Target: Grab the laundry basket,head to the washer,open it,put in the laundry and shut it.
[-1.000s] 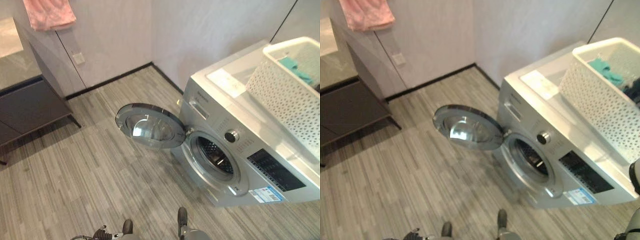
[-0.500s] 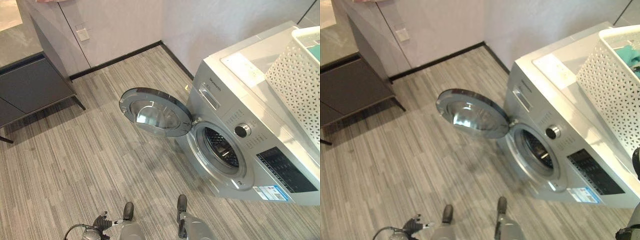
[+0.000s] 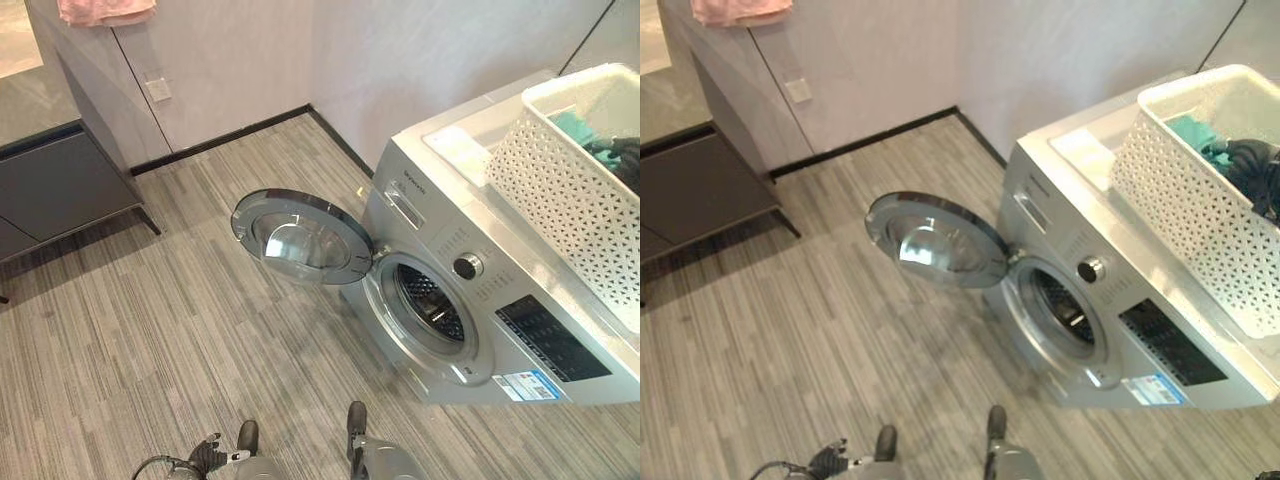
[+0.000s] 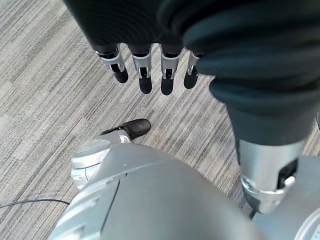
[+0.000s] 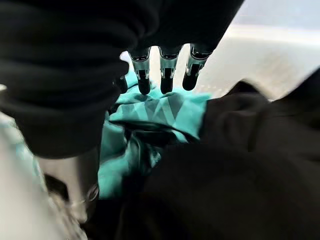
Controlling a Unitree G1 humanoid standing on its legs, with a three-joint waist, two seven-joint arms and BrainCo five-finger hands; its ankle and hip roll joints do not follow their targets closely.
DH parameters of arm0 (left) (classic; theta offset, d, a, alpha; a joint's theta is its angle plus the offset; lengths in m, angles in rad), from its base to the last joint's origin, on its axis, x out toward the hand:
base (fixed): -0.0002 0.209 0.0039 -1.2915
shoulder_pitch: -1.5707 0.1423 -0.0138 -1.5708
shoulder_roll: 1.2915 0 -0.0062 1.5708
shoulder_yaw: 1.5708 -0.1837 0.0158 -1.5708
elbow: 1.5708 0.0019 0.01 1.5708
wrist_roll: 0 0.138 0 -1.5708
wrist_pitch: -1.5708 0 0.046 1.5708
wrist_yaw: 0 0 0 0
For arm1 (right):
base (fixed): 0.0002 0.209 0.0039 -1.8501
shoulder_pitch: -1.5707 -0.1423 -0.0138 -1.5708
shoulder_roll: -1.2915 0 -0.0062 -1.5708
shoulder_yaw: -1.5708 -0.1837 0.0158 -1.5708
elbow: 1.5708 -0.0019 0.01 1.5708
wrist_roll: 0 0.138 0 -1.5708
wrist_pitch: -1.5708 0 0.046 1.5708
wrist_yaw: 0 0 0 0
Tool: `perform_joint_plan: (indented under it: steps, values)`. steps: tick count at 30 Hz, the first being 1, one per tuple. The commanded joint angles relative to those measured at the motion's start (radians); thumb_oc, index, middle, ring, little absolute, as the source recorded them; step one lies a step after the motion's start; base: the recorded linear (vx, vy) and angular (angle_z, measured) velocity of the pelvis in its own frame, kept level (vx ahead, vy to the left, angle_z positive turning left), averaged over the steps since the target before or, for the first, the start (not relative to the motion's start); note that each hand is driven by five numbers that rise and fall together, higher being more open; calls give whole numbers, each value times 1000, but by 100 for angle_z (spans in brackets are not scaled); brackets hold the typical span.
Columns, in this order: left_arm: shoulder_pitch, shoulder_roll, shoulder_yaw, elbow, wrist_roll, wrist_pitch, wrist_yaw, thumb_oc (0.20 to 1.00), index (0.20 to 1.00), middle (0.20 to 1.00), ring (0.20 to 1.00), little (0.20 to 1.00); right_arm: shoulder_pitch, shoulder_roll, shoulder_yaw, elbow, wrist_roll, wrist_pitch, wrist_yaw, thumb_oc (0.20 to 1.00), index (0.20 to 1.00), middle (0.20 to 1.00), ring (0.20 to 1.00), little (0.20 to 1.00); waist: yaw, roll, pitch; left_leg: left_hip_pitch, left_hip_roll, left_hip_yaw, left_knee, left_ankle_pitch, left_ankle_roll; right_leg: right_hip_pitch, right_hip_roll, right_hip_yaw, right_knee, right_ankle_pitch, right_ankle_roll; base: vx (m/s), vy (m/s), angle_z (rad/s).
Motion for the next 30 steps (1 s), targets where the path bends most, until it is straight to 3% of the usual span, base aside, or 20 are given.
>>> perform_joint_plan:
  steps: [1,9,18,20,21,22,24,25,27,28,29,30]
  values:
    - [-18,42,-40,17,13,-26,-9,1000,1000,1000,1000,1000,-43,-15,-5,102,21,-7,-64,1000,1000,1000,1000,1000,28,-36,-3,123,60,37,21,90,-27,-46,-108,-33,78,-60,83,0,0,0]
    - [-11,47,-38,17,-12,-24,-1,1000,1000,1000,1000,1000,-105,61,-87,207,-42,-13,-183,1000,1000,1000,1000,1000,45,-14,3,114,61,30,21,108,-34,-49,-107,-39,73,-61,78,-3,-4,0]
    - [-9,75,-24,24,-16,-26,23,1000,1000,1000,1000,1000,-159,91,-90,245,-49,-17,-238,1000,1000,1000,1000,1000,67,-1,2,68,73,-23,32,202,-48,-47,-93,-59,85,-95,51,8,-53,7]
    - [-10,80,-18,31,-10,-24,28,1000,1000,1000,1000,1000,-144,102,-88,234,-50,-17,-240,1000,1000,1000,1000,1000,71,-11,3,54,80,-44,74,222,-39,-36,-75,-50,92,-114,30,64,-127,20]
    - [-7,84,-4,28,-10,-22,32,1000,1000,1000,1000,1000,-114,111,-99,221,-48,-16,-238,1000,1000,1000,1000,1000,78,-28,9,35,78,-69,156,237,-28,-8,-52,-36,84,-126,10,72,-145,22]
    - [-7,85,-4,28,-10,-22,32,1000,1000,1000,1000,1000,-112,111,-101,221,-48,-16,-239,1000,1000,1000,1000,1000,77,-29,7,31,77,-71,157,238,-28,-10,-53,-38,82,-124,10,66,-192,14]
    - [-7,102,12,0,-25,-15,28,1000,1000,1000,1000,1000,-93,125,-106,209,-53,-14,-237,1000,1000,1000,1000,1000,109,-66,38,-45,30,-158,337,266,5,36,-28,-24,63,-129,-20,53,-277,4]
    - [0,110,10,-26,-20,-11,26,1000,1000,1000,1000,1000,-78,138,-116,208,-64,-12,-243,1000,1000,1000,1000,1000,129,-92,65,-112,-6,-205,495,243,40,85,-18,-27,46,-140,-38,56,-260,-5]
    - [-3,114,8,-33,-18,-10,29,1000,1000,1000,1000,1000,-59,147,-131,211,-65,-11,-251,1000,1000,1000,1000,1000,134,-99,76,-144,-9,-203,522,237,51,102,-19,-40,41,-146,-43,98,-138,-5]
    - [-12,121,6,-46,-24,-9,23,1000,1000,1000,1000,1000,-36,147,-154,215,-57,-5,-255,1000,1000,1000,1000,1000,147,-100,95,-187,-25,-168,471,166,48,126,-26,-57,35,-157,-37,115,-61,35]
    - [-12,121,6,-46,-24,-9,23,1000,1000,1000,1000,1000,-36,147,-155,215,-57,-5,-255,1000,1000,1000,1000,1000,147,-100,95,-188,-26,-168,471,166,48,126,-26,-57,35,-157,-37,146,23,68]
    - [-14,127,6,-58,-33,-11,16,1000,1000,1000,1000,1000,-29,143,-158,218,-53,-5,-256,1000,1000,1000,1000,1000,156,-101,98,-208,-64,-153,399,101,46,132,-30,-59,34,-161,-27,158,111,63]
